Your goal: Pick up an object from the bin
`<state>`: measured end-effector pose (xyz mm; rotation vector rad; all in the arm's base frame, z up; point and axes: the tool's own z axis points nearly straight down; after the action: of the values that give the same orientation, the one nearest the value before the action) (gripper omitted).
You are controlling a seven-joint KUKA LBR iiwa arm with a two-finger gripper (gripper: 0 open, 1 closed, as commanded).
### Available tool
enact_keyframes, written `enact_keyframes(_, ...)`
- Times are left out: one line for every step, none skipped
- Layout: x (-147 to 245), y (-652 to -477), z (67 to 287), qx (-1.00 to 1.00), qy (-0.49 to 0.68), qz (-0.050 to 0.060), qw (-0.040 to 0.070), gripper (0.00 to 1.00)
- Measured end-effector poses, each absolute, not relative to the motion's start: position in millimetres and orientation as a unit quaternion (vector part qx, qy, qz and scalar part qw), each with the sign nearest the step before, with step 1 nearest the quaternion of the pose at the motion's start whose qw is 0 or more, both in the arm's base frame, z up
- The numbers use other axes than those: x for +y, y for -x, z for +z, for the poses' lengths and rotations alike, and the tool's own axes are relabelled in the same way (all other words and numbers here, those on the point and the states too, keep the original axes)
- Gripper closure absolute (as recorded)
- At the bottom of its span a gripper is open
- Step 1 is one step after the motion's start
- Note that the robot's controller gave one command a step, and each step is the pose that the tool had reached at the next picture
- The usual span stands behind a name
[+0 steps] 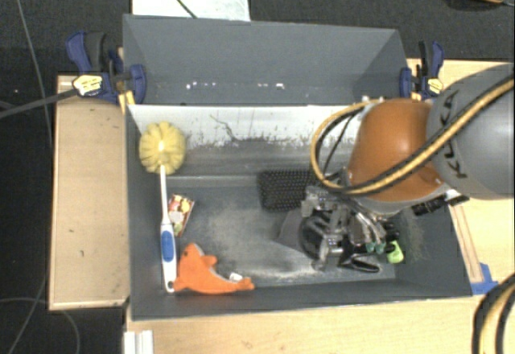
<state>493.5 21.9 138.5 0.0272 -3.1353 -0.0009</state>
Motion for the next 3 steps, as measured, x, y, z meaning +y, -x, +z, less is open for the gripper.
enact_keyframes(21.8,-495.4,142.8,-1.0,-0.008,0.0,-0.001,0.0)
enact_keyframes(-44.6,-539.7,70.1,-0.996,0.092,0.0,0.001,0.0)
enact_keyframes(-58.9,-538.6,70.8,-1.0,0.023,0.0,-0.002,0.0)
